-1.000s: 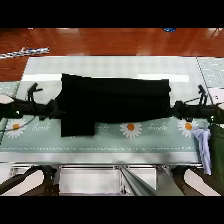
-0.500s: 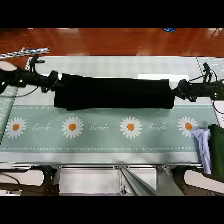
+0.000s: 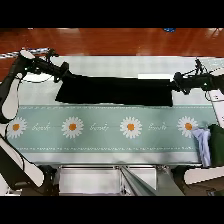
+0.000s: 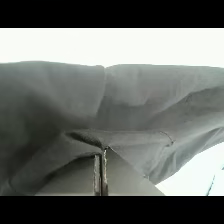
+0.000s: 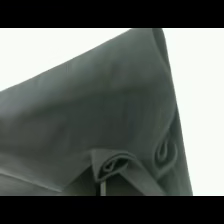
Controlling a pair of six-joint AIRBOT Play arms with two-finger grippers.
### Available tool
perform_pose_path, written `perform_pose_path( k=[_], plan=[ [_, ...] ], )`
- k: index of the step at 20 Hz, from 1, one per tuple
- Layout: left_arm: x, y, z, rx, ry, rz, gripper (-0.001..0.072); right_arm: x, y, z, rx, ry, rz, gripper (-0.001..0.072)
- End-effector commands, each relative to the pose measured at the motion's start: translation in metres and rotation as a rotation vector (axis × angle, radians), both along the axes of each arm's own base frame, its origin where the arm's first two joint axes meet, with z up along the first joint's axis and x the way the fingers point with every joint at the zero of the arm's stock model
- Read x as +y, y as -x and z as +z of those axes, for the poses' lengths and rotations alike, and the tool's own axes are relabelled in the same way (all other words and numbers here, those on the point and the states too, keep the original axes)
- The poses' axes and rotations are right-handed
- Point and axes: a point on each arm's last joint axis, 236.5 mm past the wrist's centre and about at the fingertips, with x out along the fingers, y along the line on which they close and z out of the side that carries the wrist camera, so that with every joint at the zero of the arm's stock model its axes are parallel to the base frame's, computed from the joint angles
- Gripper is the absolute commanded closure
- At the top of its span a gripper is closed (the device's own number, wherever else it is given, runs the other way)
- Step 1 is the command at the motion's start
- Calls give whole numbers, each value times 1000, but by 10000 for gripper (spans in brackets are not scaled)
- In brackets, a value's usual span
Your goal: Fold the shirts.
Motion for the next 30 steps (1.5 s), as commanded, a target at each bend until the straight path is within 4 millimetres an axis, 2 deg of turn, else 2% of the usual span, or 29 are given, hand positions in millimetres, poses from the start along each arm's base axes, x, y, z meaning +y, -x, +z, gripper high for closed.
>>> perform_pose_path(
  k=[1, 2, 3, 4, 6, 8, 9, 11, 12, 13, 14, 15, 16, 19, 21, 23, 25, 30],
  plan=[
    [-1, 1, -13, 27, 9, -35, 568, -2, -18, -11, -13, -32, -49, 418],
    [-1, 4, -8, 32, 14, -52, 268, -3, -19, -9, -18, -30, -48, 294],
    [3, 9, -2, 41, 12, -76, 203, -2, -19, -5, -26, -28, -30, 297],
    [14, 14, 3, 82, -8, -69, 203, -2, -17, 4, -31, -36, -10, 297],
    [50, 27, 17, 182, -88, -19, 203, -4, -11, 32, -23, -58, 29, 297],
    [85, 41, 49, 184, -138, -11, 204, -19, 9, 64, 14, -11, 118, 297],
    [104, 45, 69, 153, -173, 17, 204, -31, 20, 81, 26, 33, 139, 297],
    [129, 49, 115, 21, -253, 50, 204, -70, 37, 117, -8, 182, 99, 297],
    [136, 60, 130, -20, -311, 41, 204, -92, 48, 132, -14, 266, 44, 297],
    [139, 77, 135, -24, -383, 52, 204, -109, 58, 139, -21, 332, -34, 297],
    [130, 90, 137, -56, -409, 50, 204, -124, 65, 140, -47, 397, -122, 297],
    [116, 100, 139, -116, -407, 69, 204, -131, 71, 133, -71, 434, -191, 297],
    [103, 109, 138, -190, -410, 83, 204, -132, 79, 117, -79, 431, -251, 297],
    [70, 145, 130, -387, -418, 178, 204, -114, 100, 54, -3, 345, -300, 296],
    [54, 169, 115, -441, -412, 199, 204, -100, 98, 27, 34, 263, -293, 296],
    [42, 188, 95, -416, -407, 170, 204, -80, 84, 9, 46, 134, -287, 296],
    [36, 192, 84, -381, -395, 150, 204, -66, 73, -6, 65, 25, -303, 296],
    [36, 179, 83, -391, -371, 193, 204, -51, 46, -24, 79, -88, -298, 297]
  ],
)
